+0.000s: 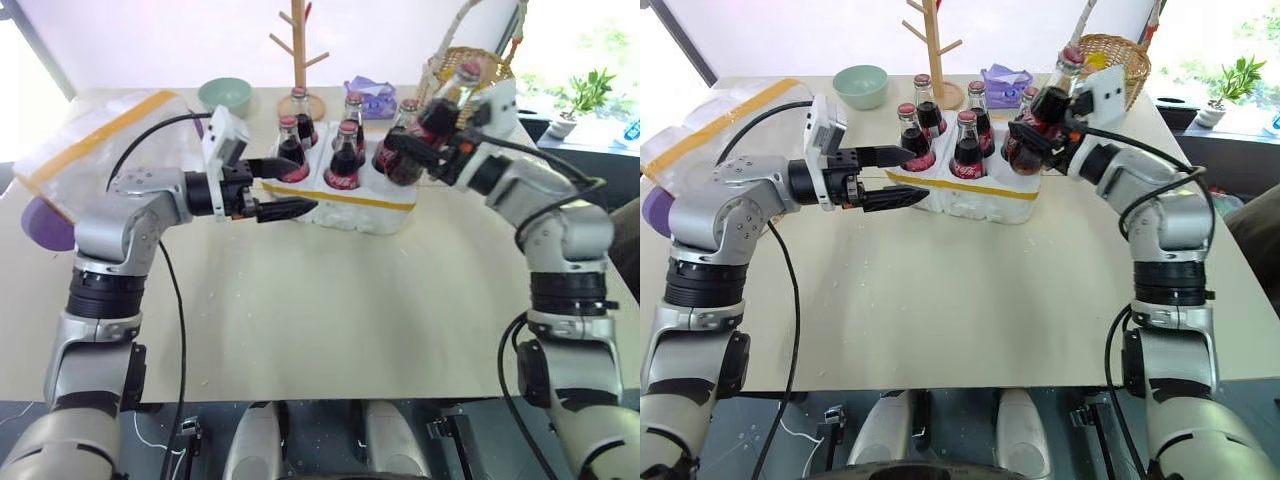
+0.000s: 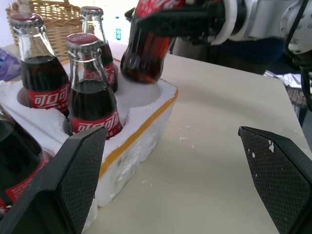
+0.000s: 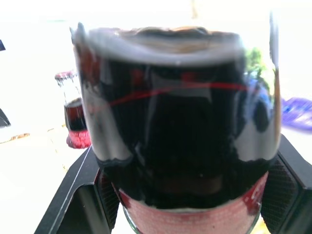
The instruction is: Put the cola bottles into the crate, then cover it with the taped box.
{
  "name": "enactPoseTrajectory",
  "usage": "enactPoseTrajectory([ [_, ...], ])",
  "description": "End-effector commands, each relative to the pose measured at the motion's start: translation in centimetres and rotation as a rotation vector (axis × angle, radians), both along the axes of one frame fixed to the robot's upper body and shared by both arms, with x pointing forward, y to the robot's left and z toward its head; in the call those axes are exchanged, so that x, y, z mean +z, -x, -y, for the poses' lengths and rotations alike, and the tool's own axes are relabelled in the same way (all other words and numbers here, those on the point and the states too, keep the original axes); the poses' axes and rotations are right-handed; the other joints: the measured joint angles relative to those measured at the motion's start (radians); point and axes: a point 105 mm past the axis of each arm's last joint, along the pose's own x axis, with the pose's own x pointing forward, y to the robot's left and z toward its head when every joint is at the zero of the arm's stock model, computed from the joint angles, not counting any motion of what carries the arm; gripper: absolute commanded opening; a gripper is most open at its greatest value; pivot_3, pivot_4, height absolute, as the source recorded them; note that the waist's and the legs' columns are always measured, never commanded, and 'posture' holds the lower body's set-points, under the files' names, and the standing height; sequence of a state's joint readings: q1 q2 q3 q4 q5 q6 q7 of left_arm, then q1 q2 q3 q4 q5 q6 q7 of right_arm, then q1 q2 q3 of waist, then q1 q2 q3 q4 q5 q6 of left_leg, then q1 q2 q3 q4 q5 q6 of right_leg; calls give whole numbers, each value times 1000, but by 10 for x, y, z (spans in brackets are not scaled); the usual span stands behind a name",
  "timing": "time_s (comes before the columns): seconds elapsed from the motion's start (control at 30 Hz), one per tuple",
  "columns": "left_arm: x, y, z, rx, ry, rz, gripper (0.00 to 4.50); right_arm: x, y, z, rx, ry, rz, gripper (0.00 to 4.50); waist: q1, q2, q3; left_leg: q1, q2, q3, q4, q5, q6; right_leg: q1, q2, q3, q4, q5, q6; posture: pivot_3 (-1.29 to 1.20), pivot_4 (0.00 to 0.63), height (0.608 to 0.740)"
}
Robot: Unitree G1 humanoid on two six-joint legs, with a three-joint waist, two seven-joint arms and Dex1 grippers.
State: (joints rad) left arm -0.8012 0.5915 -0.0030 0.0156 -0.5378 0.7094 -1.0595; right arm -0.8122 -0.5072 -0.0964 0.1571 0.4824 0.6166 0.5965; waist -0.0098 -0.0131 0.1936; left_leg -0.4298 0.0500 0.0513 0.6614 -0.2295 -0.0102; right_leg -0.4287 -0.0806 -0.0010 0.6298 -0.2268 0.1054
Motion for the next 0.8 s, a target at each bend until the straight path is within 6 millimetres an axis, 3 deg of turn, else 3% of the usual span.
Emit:
enactPoseTrajectory([
  [0.03, 17, 5, -4, 6, 21, 67, 4500, 11, 2, -9, 31, 8, 67, 2871, -2, 0, 0, 0, 0, 0, 0, 0, 0, 0, 0, 0, 0, 0, 0, 0, 150, 740],
  [0.23, 17, 5, -8, 30, 19, 70, 4500, -36, -15, -12, -20, 108, -59, 2871, -5, 0, 0, 0, 0, 0, -1, 0, 0, -1, 0, 0, 0, 0, 0, 0, 150, 740],
  [0.27, 17, 5, -9, 33, 18, 71, 4500, -44, -19, -9, -45, 136, -85, 3671, -6, 0, 0, 0, 0, 0, -1, 0, 0, -1, 0, 0, 0, 0, 0, 0, 150, 740],
  [0.37, 18, 5, -17, 59, 12, 73, 4500, -54, -26, 2, -97, 219, -90, 4466, -7, -1, -1, 1, 0, 0, 0, 0, 0, -1, 0, 0, 0, 0, 0, 0, 150, 740],
  [0.47, 21, 9, -33, 91, -8, 72, 4500, -39, -20, 6, -71, 202, -58, 4466, -7, -2, -1, 2, 0, 0, 0, 0, 0, 1, 0, 0, 0, 0, 0, 0, 150, 740],
  [0.53, 26, 15, -53, 126, -26, 70, 4500, -20, -6, 10, -17, 192, -13, 4466, -6, -2, -1, 2, 0, 0, 0, 0, 0, 1, 0, 0, 0, 0, -1, 0, 150, 740],
  [0.73, 52, 44, -131, 288, -76, 45, 4500, 38, 46, 36, 104, 206, 54, 4466, -7, -1, 1, -3, 1, 0, -2, 0, 0, -5, 0, 0, 0, 0, 0, 0, 150, 740],
  [0.8, 55, 55, -170, 372, -111, -7, 4500, 56, 65, 45, 157, 225, 45, 4466, -9, -1, 1, -6, 1, 1, -4, 0, 0, -9, 0, 0, 0, -1, -1, 0, 150, 740],
])
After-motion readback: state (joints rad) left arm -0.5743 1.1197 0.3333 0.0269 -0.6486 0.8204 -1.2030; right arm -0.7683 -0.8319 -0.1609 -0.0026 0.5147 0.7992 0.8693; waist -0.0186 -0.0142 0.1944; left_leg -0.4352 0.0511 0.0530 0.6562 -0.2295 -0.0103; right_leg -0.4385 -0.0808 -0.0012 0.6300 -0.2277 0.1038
